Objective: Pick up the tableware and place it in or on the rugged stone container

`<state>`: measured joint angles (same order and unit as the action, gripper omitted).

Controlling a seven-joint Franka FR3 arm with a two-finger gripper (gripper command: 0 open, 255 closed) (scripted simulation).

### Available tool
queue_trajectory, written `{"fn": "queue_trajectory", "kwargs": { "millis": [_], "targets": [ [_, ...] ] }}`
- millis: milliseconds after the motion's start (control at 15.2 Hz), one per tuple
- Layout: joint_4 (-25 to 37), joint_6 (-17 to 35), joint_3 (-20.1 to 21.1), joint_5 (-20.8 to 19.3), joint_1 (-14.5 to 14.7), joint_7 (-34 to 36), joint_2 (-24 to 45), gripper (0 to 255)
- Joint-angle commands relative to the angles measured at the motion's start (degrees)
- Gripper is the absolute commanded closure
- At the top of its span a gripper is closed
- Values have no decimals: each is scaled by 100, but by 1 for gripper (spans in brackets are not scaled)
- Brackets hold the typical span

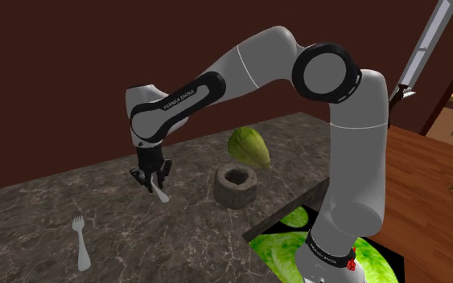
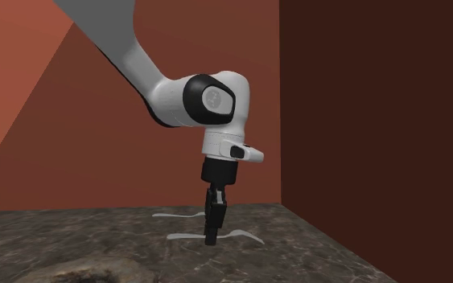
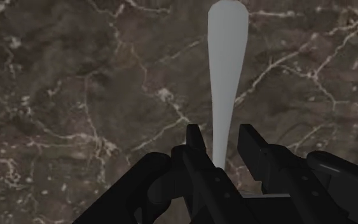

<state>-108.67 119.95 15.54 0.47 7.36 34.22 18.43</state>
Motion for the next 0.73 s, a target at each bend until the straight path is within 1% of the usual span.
{"fn": "queue_trajectory", "kwargs": {
  "millis": [0,660],
  "targets": [
    [59,-134,10,20,-5,0,-77,255],
    [420,-810,38,102,-33,-10,-402,255]
  ]
}}
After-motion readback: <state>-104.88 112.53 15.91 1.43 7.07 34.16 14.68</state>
